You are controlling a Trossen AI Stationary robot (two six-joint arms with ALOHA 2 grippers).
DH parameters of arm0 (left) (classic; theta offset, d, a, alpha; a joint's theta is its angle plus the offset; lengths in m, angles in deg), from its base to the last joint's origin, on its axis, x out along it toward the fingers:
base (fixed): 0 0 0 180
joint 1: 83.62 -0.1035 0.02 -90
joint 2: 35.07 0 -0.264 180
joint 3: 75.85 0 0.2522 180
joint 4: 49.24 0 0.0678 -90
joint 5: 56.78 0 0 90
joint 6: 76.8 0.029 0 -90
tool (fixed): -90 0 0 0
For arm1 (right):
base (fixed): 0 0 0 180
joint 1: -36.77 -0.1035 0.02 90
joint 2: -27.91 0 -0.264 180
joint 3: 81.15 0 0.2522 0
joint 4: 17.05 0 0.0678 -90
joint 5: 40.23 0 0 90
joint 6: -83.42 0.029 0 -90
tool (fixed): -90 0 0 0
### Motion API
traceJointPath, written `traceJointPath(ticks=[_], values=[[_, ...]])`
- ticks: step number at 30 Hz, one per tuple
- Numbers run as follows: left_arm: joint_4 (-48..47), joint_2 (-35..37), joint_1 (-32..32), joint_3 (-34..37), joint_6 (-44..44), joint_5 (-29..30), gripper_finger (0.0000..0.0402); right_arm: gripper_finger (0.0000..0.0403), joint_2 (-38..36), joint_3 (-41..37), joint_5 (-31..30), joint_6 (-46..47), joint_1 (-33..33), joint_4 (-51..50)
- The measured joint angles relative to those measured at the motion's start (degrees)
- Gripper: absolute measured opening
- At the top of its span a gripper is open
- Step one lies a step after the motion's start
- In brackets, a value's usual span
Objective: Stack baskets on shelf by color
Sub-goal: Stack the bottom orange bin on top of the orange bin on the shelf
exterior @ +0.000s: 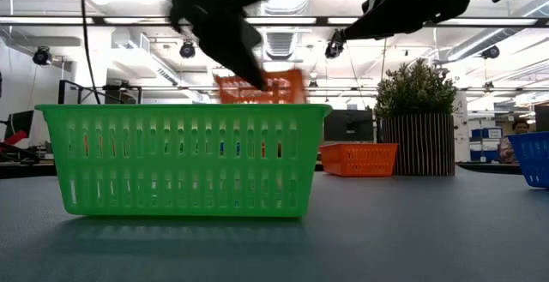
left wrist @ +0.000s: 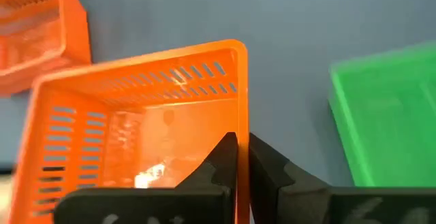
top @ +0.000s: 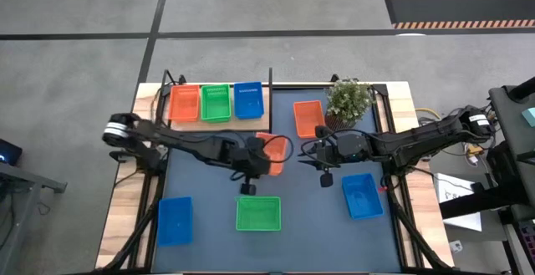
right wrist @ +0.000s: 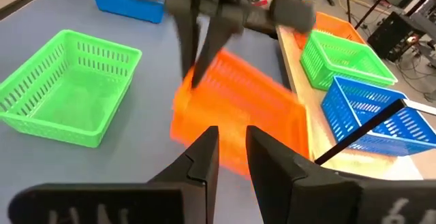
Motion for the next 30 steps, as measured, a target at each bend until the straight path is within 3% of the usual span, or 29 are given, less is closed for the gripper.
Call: traceJointPath(ticks=[10, 15, 21, 30], values=[[-23.7, 20.8, 1.6, 1.3, 5.4, 10.6, 0.0, 0.005, 0.0, -0.9, 1.9, -2.5, 0.0, 0.5], [-26.6, 30.1, 1.2, 4.9, 6.9, 16.2, 0.0, 0.004, 0.0, -1.3, 2.0, -3.2, 0.0, 1.5], [-30.3, 38.5, -1.2, 11.5, 7.9, 17.6, 0.0, 0.0038, 0.0, -1.5, 2.0, -3.7, 0.0, 2.3], [-33.0, 44.6, -10.0, 19.1, 14.2, 22.9, 0.0, 0.0038, 0.0, -1.5, 2.0, -5.2, 0.0, 3.2]])
